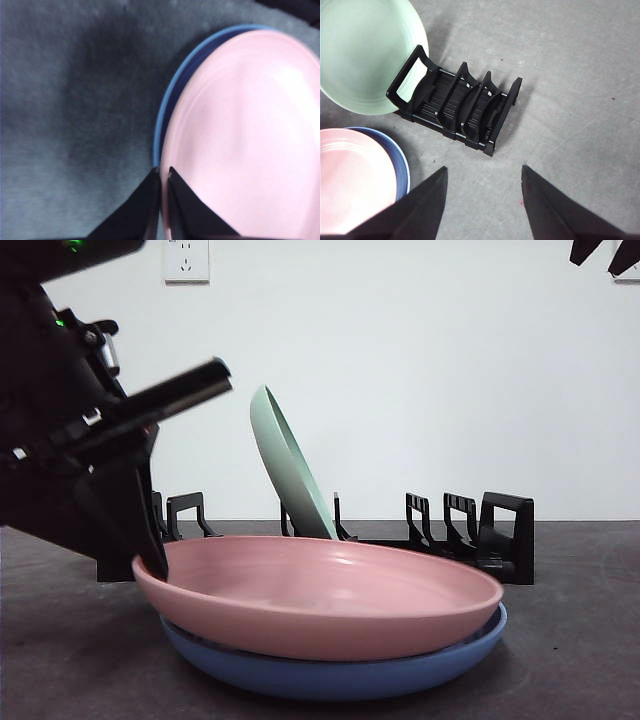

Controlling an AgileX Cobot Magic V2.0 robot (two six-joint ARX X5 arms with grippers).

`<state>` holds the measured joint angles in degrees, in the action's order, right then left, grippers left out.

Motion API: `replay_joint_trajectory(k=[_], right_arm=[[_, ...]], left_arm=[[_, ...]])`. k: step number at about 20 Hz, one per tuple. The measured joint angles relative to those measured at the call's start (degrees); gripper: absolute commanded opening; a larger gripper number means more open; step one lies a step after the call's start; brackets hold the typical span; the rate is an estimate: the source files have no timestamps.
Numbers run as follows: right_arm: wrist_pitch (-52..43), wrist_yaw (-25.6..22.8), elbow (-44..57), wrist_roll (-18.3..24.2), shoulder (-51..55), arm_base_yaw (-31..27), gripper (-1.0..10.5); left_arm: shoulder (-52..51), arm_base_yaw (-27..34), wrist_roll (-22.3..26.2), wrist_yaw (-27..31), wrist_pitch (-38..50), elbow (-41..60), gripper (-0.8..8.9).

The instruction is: Place the plate

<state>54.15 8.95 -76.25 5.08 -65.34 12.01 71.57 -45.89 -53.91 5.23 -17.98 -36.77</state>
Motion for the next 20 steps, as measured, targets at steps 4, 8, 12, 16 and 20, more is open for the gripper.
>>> replay_joint_trajectory(k=[4, 8, 12, 16, 20], right_arm=[[0.0, 0.0, 0.0, -0.1, 0.0, 0.0, 2.4], [0.0, 0.0, 0.0, -0.7, 0.0, 0.2, 2.4], [0.0, 0.0, 0.0, -0.9, 0.0, 1.6, 2.4], [0.0, 0.1, 0.0, -0.9, 0.0, 3.6, 2.4], [0.1, 0.1, 0.0, -1.3, 0.0, 5.7, 2.4]], left_arm=[[1.0, -2.0, -0.8, 3.2, 2.8, 0.0, 0.08], [1.1, -2.2, -1.0, 4.8, 3.0, 0.0, 1.89], [1.1, -2.3, -1.0, 4.9, 2.4, 0.0, 3.3], [-0.4, -2.3, 1.1, 4.9, 2.0, 0.0, 3.98], [-10.9, -2.2, 14.1, 4.9, 0.9, -1.9, 3.98]])
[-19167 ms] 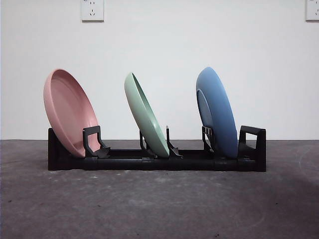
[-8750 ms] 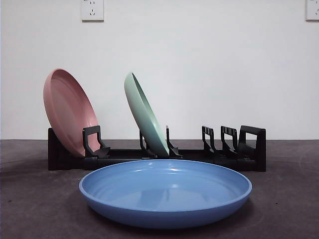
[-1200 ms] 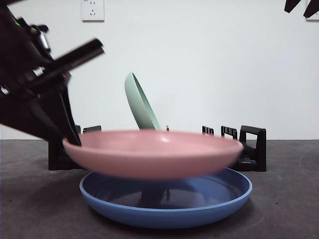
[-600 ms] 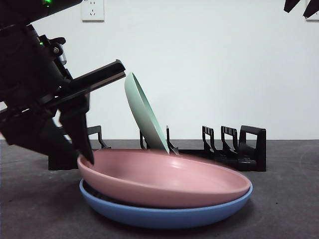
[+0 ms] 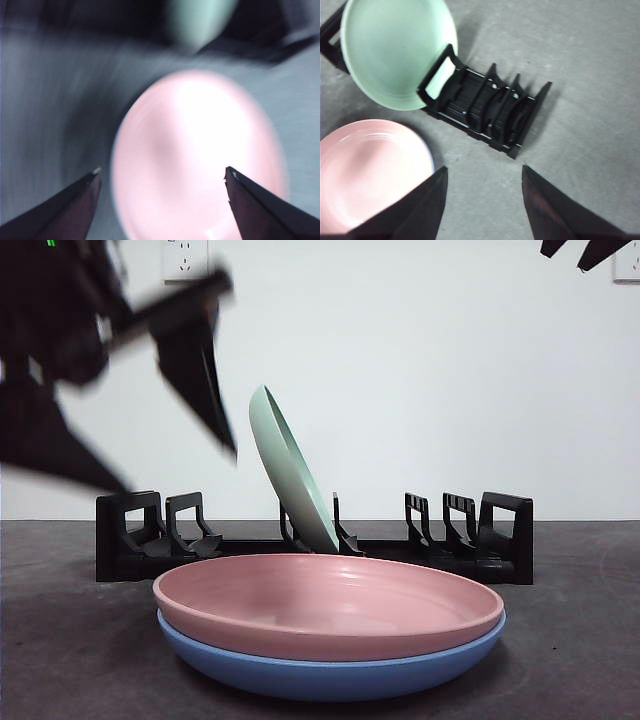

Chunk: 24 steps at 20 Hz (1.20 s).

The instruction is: Place the plate

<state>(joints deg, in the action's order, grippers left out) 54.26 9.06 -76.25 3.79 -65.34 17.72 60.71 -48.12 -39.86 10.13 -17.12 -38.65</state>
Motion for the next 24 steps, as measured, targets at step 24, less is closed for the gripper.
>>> replay_joint_trajectory(k=[24], right_arm=[[-14.1, 15.6, -19.6, -20.6, -32.0, 14.9, 2.4]], left_arm=[[-30.0, 20.1, 46.4, 12.2, -20.7, -7.3, 3.4]])
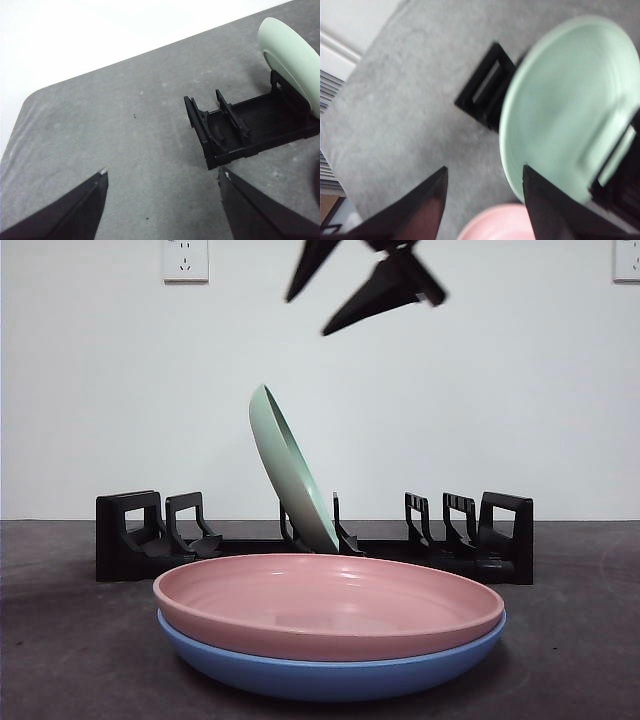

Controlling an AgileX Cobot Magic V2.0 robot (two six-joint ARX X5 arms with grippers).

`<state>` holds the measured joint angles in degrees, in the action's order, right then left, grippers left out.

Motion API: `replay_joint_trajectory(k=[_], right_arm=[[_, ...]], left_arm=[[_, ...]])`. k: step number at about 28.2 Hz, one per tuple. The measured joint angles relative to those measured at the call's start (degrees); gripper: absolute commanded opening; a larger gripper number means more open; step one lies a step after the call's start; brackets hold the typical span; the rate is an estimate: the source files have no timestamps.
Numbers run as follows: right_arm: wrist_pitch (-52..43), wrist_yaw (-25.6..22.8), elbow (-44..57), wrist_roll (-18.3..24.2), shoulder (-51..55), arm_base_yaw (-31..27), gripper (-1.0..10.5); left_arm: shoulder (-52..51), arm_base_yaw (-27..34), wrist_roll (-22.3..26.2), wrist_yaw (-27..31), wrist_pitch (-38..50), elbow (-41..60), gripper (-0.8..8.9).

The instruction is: Place the plate

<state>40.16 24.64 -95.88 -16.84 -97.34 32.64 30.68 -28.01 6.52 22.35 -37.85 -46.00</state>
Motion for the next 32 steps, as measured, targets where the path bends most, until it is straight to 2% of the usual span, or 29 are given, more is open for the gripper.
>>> replay_joint_trajectory(k=[6, 11, 24, 28, 32], right_arm=[[3.2, 0.7, -11.2, -1.6, -8.8, 0.3, 2.4], [3.7, 0.7, -15.5, -2.4, -13.2, 0.3, 2.4], [3.6, 0.8, -16.1, -3.0, -18.4, 0.4, 2.4], [2.7, 0.8, -16.1, -3.0, -18.4, 0.7, 1.7], [2.7, 0.8, -16.1, -3.0, -18.4, 0.8, 1.5]], left_arm=[[0.0, 0.0, -1.2, 0.0, 0.0, 0.0, 3.4], [0.0, 0.0, -1.4, 0.0, 0.0, 0.0, 3.4], [-0.1, 0.0, -1.4, 0.0, 0.0, 0.0, 3.4], [-0.1, 0.0, -1.4, 0.0, 0.0, 0.0, 3.4], [-0.1, 0.0, -1.4, 0.0, 0.0, 0.0, 3.4]])
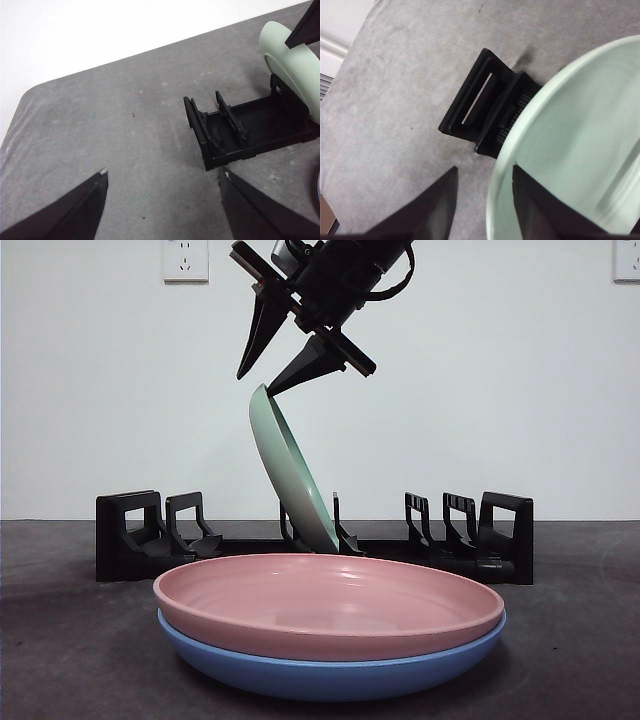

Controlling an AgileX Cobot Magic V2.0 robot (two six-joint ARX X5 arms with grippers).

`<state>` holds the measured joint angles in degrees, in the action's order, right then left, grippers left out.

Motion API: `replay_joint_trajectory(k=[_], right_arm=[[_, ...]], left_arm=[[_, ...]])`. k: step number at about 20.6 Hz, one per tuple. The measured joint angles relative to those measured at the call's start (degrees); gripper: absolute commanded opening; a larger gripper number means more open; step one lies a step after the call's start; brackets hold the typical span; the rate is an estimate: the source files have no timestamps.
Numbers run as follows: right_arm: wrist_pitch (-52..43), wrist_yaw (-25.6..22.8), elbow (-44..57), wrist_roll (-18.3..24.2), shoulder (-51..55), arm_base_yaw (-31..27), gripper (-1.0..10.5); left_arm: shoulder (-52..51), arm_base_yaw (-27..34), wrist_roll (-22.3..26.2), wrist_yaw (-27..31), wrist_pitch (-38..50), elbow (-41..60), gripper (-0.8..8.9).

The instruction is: Place the plate

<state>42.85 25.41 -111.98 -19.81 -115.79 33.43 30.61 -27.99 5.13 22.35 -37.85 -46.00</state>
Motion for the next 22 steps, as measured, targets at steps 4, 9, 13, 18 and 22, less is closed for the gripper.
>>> replay_joint_trajectory(k=[4, 9, 13, 18, 22], right_arm=[[0.2, -0.3, 0.0, 0.1, 0.0, 0.0, 0.1], [0.3, 0.3, 0.0, 0.0, 0.0, 0.0, 0.1], [0.7, 5.0, -1.0, 0.0, -0.2, -0.2, 0.1], [3.3, 8.8, -10.5, 0.2, -0.2, 0.7, 0.1], [13.0, 8.7, -19.6, 2.2, -0.2, 1.8, 0.1]], left_arm=[[0.0, 0.0, 0.0, 0.0, 0.0, 0.0, 3.4], [0.0, 0.0, 0.0, 0.0, 0.0, 0.0, 3.4], [0.0, 0.0, 0.0, 0.0, 0.0, 0.0, 3.4], [0.0, 0.0, 0.0, 0.0, 0.0, 0.0, 3.4], [0.0, 0.0, 0.0, 0.0, 0.0, 0.0, 3.4]])
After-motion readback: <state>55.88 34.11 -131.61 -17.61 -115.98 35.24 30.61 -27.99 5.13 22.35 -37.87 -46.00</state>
